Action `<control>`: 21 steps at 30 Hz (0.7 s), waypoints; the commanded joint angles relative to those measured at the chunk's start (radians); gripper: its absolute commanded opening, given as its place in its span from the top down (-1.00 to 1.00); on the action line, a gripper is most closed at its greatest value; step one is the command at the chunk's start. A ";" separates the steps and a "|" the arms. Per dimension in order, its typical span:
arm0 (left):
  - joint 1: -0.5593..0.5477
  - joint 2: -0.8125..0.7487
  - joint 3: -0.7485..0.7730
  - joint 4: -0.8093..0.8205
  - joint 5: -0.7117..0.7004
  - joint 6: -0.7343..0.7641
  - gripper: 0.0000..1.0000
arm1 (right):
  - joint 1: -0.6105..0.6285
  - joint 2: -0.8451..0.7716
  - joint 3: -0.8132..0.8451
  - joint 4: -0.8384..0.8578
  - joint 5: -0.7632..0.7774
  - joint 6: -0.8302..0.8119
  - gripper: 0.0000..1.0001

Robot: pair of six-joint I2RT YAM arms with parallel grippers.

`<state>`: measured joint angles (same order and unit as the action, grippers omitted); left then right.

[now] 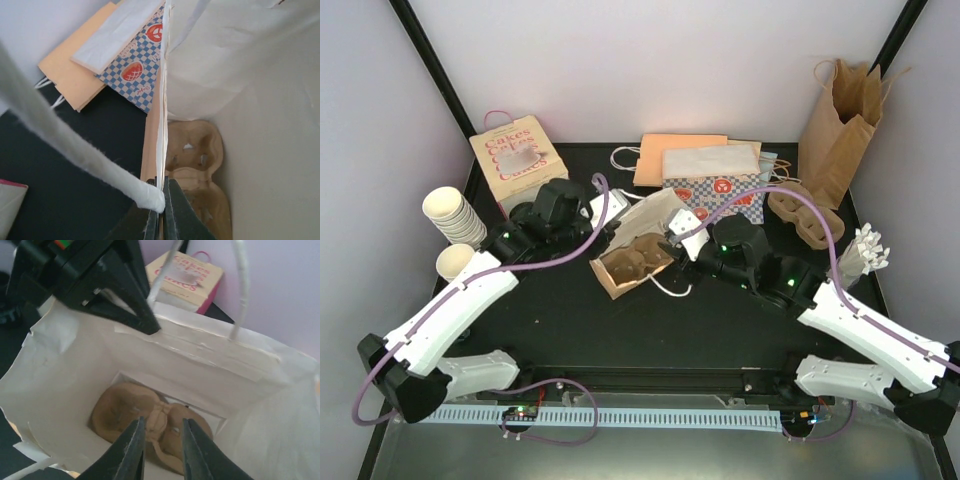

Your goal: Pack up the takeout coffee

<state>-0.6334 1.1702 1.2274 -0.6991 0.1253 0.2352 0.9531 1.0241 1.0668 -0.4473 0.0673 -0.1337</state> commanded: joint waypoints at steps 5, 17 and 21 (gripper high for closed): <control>-0.047 -0.096 -0.059 0.134 -0.129 0.140 0.97 | 0.018 0.052 -0.004 -0.004 -0.123 -0.154 0.85; -0.079 -0.194 -0.192 0.257 -0.160 0.268 0.97 | 0.088 0.165 -0.022 -0.071 -0.061 -0.250 0.98; -0.087 -0.218 -0.219 0.268 -0.151 0.282 0.97 | 0.143 0.159 -0.087 -0.026 -0.044 -0.291 0.98</control>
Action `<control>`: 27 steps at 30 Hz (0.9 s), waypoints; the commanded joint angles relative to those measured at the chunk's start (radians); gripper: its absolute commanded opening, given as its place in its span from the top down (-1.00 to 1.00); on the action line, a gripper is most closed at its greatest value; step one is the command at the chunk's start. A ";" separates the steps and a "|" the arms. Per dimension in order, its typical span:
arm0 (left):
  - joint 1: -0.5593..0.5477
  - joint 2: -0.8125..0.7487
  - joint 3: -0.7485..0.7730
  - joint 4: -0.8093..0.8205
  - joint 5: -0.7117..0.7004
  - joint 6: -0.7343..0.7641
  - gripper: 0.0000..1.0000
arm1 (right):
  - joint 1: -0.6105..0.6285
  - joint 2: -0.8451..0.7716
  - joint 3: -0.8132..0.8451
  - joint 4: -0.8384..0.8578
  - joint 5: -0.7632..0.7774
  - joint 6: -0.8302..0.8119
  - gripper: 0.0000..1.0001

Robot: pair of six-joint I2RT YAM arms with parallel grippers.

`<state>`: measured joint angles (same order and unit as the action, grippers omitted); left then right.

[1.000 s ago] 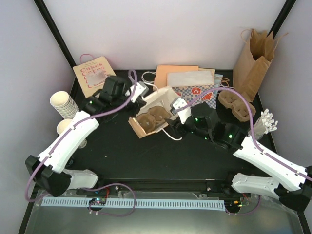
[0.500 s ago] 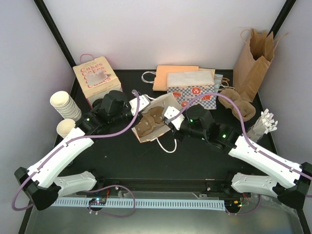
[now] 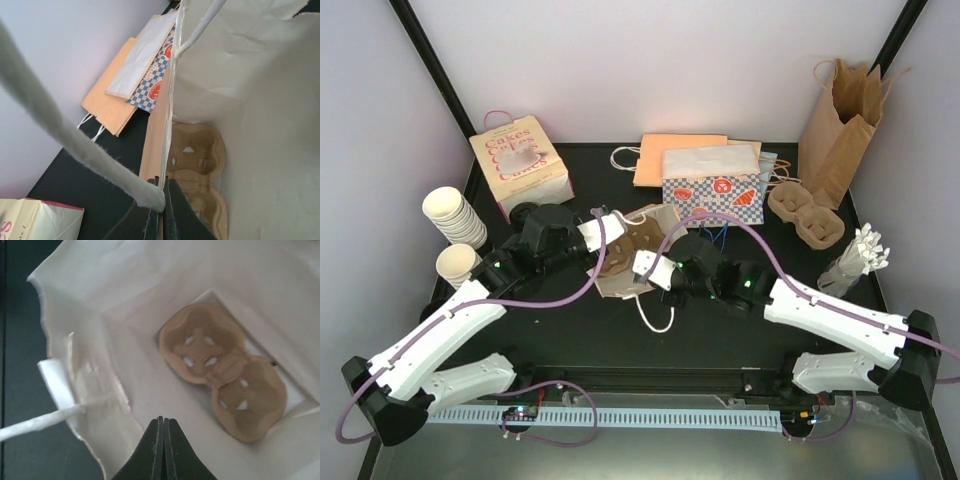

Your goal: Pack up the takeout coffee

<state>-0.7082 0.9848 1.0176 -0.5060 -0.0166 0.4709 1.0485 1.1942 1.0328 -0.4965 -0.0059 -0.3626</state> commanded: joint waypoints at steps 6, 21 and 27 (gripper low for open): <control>-0.033 -0.063 -0.053 0.076 0.022 0.049 0.97 | 0.108 -0.008 -0.108 0.055 0.030 -0.092 0.98; -0.075 -0.089 -0.098 0.046 0.107 0.010 0.97 | 0.228 -0.012 -0.193 0.094 0.110 -0.226 0.98; -0.081 -0.087 -0.100 0.048 0.133 0.011 0.97 | 0.227 -0.052 -0.171 0.142 0.193 -0.225 0.98</control>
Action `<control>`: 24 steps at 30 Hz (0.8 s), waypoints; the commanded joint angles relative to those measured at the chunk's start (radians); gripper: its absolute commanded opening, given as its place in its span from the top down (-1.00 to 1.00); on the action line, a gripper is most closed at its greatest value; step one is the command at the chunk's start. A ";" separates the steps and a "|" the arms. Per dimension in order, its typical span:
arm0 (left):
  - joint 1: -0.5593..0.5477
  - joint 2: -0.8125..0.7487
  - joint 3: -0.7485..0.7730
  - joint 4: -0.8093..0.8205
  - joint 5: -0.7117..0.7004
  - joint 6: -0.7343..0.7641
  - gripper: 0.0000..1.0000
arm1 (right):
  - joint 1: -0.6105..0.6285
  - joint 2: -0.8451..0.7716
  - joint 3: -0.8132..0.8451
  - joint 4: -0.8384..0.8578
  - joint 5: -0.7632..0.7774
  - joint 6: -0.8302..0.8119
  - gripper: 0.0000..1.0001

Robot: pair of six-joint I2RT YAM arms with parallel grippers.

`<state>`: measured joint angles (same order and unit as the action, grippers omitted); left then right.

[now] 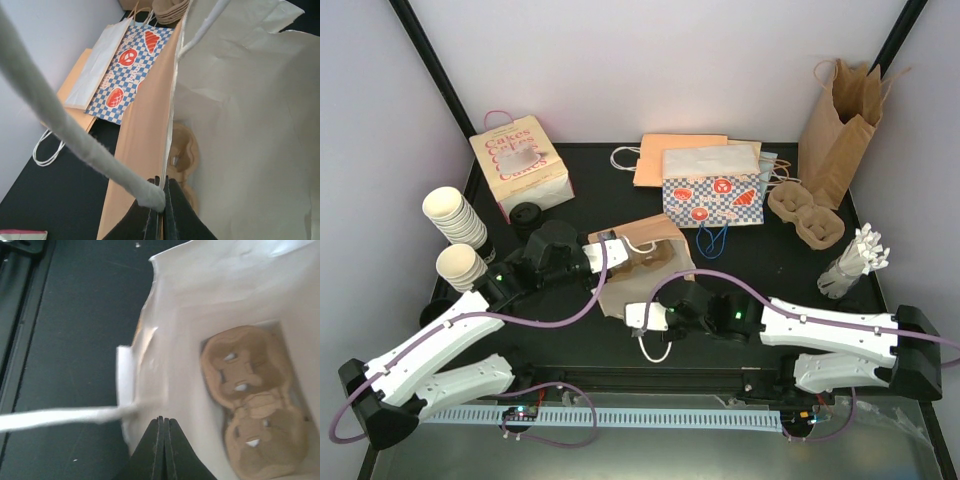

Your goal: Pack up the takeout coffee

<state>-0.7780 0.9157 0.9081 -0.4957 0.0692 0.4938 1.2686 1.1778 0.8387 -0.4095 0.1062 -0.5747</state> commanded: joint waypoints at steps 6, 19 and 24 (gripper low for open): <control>-0.017 -0.021 0.003 0.037 0.058 -0.018 0.97 | -0.026 -0.022 0.074 0.080 0.115 -0.012 0.98; -0.018 -0.051 -0.014 0.033 0.079 -0.036 0.97 | -0.059 0.027 0.113 0.132 0.111 -0.168 0.98; -0.018 -0.064 -0.017 0.034 0.092 -0.039 0.97 | -0.074 0.054 0.110 0.075 0.063 -0.255 0.98</control>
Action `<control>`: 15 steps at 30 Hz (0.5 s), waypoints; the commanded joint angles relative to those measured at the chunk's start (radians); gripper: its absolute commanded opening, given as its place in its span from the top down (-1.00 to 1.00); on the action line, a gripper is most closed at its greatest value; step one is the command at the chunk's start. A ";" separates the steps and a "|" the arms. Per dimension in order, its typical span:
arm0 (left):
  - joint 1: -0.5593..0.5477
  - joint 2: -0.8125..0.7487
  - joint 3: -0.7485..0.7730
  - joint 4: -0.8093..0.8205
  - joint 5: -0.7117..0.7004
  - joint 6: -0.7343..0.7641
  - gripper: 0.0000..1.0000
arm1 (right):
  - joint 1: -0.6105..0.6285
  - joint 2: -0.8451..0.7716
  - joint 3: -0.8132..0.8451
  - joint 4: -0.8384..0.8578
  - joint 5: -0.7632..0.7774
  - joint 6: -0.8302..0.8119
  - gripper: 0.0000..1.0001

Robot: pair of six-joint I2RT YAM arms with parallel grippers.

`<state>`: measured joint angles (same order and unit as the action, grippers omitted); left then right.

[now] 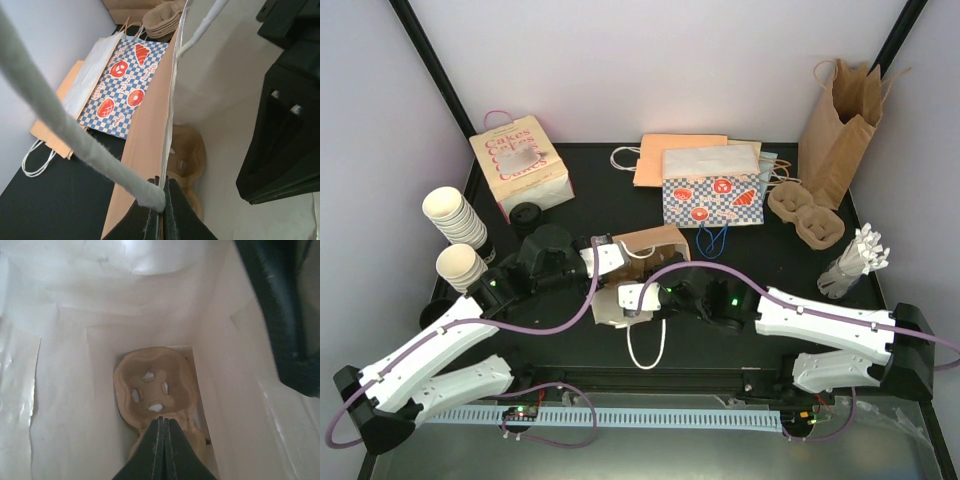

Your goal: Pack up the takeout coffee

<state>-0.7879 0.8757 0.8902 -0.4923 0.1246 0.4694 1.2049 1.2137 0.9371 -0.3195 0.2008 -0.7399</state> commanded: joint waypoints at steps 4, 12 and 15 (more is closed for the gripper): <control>-0.007 -0.029 0.000 0.033 0.048 -0.017 0.97 | -0.010 0.059 0.031 -0.048 -0.034 -0.125 0.98; -0.008 -0.030 0.005 0.032 0.095 -0.026 0.97 | -0.011 0.096 0.029 -0.015 0.023 -0.188 0.98; -0.009 -0.029 0.010 0.029 0.097 -0.026 0.97 | -0.009 0.095 0.017 -0.004 0.029 -0.207 0.98</control>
<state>-0.7879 0.8639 0.8864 -0.4931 0.1726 0.4572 1.1988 1.3102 0.9432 -0.3508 0.2008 -0.8978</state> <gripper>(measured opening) 0.035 0.028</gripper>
